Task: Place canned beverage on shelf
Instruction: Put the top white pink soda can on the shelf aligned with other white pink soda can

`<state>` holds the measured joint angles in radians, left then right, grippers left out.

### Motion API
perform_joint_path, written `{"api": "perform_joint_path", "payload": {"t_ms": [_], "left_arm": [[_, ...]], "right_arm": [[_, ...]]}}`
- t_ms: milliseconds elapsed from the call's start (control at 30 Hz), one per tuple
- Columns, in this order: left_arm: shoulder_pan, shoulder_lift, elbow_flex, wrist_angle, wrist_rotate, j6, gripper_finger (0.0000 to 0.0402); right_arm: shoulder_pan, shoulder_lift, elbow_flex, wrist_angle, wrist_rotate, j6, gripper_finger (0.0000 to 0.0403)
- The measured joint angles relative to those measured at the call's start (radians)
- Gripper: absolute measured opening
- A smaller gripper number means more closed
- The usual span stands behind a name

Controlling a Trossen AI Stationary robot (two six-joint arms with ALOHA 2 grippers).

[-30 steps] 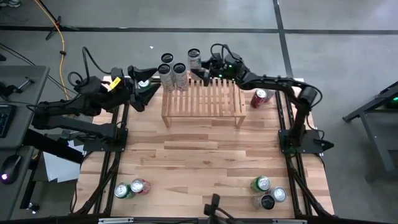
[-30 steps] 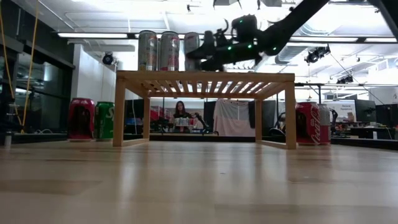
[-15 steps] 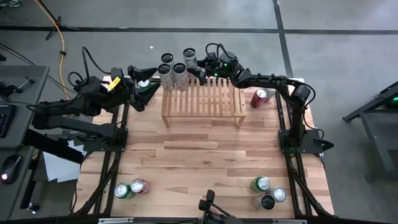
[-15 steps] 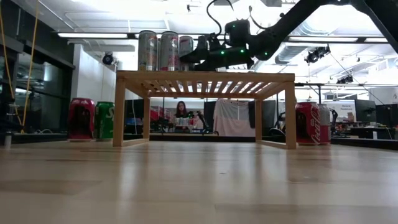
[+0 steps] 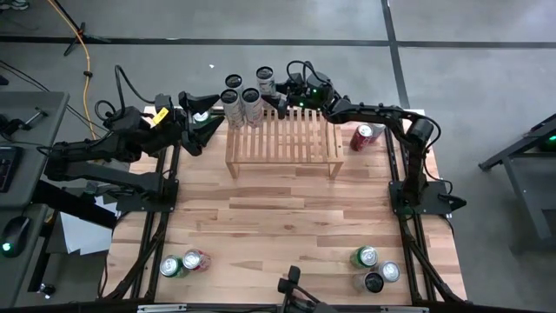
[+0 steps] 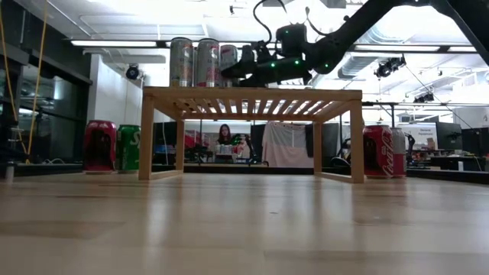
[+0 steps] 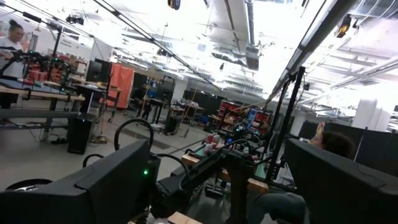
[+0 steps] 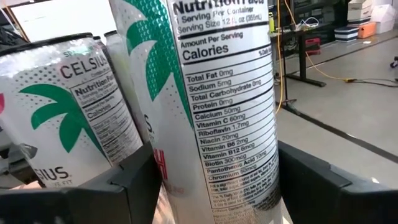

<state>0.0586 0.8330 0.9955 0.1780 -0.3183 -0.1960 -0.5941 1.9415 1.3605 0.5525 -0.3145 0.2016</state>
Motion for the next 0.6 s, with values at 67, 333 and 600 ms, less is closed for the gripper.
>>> {"api": "perform_joint_path", "payload": {"t_ms": [67,333,600], "left_arm": [[0.000,0.000,0.000,0.000,0.000,-0.012,0.0367],[0.000,0.000,0.000,0.000,0.001,-0.013,0.0367],[0.000,0.000,0.000,0.000,0.001,-0.013,0.0367]], "right_arm": [[0.000,0.000,0.000,-0.017,0.002,0.000,0.0257],[0.008,0.000,0.001,-0.080,0.026,-0.027,0.0258],[0.008,0.000,0.001,-0.085,0.025,0.003,0.0259]]}}
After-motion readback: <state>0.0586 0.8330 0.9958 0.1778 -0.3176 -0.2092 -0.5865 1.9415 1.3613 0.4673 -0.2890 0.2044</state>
